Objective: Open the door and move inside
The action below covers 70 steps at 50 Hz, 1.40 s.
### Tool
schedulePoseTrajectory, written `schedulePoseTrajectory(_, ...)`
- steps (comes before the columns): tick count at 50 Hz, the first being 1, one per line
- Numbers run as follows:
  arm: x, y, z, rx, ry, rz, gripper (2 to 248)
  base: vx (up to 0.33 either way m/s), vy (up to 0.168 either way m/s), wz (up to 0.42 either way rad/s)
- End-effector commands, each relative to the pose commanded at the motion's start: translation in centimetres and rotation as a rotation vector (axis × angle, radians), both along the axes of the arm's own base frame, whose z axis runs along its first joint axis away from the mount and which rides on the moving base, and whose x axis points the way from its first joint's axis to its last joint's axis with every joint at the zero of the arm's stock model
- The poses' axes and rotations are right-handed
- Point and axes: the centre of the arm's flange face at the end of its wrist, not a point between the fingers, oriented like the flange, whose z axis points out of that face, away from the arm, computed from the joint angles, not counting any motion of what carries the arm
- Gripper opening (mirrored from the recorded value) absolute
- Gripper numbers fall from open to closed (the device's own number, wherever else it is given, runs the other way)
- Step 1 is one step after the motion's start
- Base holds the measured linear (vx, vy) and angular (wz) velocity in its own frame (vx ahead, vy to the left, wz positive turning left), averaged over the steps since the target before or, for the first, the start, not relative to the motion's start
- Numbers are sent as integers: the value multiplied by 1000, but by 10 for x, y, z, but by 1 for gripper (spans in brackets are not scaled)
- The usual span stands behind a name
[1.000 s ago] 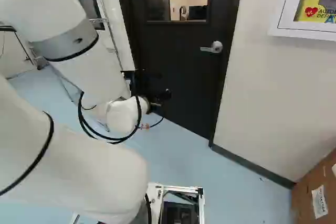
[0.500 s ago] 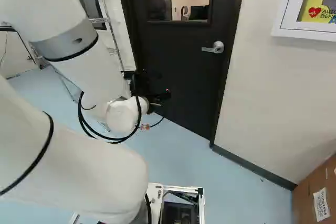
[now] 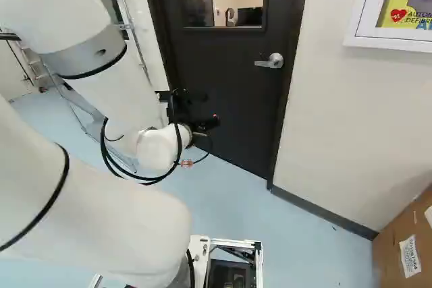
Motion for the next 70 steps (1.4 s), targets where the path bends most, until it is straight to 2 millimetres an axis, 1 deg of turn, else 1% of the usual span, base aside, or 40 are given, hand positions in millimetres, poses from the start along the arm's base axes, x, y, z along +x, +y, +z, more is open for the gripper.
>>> schedulePoseTrajectory(30, 0, 0, 0, 0, 0, 0, 247, 63, 27, -258)
schedulePoseTrajectory(54, 0, 0, 0, 0, 0, 0, 247, 112, 42, -304)
schedulePoseTrajectory(63, 0, 0, 0, 0, 0, 0, 247, 127, 66, -196)
schedulePoseTrajectory(70, 0, 0, 0, 0, 0, 0, 247, 121, 97, -40)
